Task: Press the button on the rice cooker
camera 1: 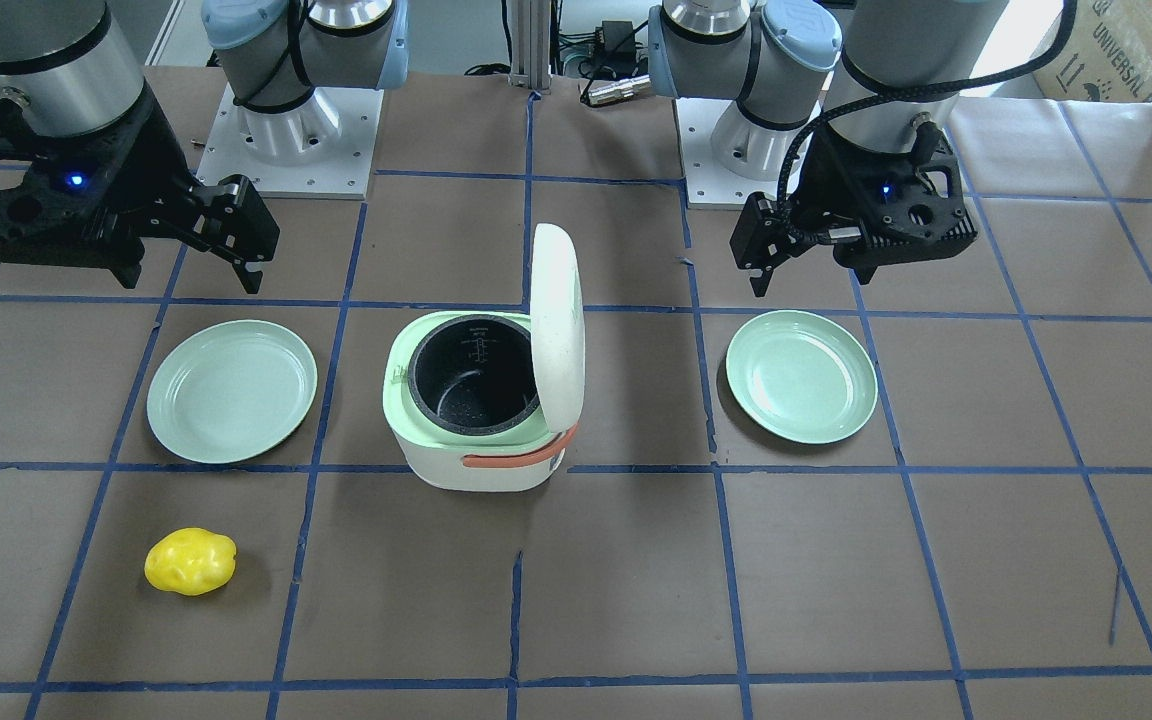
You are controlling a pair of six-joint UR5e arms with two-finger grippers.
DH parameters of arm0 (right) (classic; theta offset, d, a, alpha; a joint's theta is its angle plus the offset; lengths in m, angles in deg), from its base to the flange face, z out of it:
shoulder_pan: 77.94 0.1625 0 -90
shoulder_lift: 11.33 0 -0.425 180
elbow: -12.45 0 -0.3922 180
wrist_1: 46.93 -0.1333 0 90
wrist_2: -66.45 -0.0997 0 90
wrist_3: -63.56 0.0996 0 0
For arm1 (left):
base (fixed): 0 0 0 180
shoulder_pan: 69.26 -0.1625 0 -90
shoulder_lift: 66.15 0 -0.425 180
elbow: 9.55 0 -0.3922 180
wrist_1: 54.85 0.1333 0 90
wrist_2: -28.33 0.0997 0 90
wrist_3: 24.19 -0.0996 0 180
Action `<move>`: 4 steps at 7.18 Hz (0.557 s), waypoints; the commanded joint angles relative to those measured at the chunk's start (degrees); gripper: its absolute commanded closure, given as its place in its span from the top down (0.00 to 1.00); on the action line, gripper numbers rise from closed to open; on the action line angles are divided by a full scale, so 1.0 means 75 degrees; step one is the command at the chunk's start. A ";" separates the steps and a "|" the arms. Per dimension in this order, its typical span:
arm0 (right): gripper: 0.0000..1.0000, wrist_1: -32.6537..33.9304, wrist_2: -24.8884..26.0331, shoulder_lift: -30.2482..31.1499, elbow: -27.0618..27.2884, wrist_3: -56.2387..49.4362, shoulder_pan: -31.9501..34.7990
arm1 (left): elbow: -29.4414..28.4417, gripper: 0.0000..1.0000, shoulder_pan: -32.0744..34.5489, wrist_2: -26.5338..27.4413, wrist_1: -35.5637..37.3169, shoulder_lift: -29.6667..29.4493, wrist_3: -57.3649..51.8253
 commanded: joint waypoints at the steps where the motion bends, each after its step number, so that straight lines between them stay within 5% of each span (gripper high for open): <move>1: 1.00 -0.0004 -0.0016 0.0003 -0.0004 0.0009 0.0005 | 0.0004 1.00 0.0000 0.0000 0.0000 0.0000 0.0000; 4: 1.00 -0.0004 -0.0109 0.0003 -0.0016 0.0009 0.0005 | 0.0004 1.00 0.0000 0.0000 0.0000 0.0000 0.0000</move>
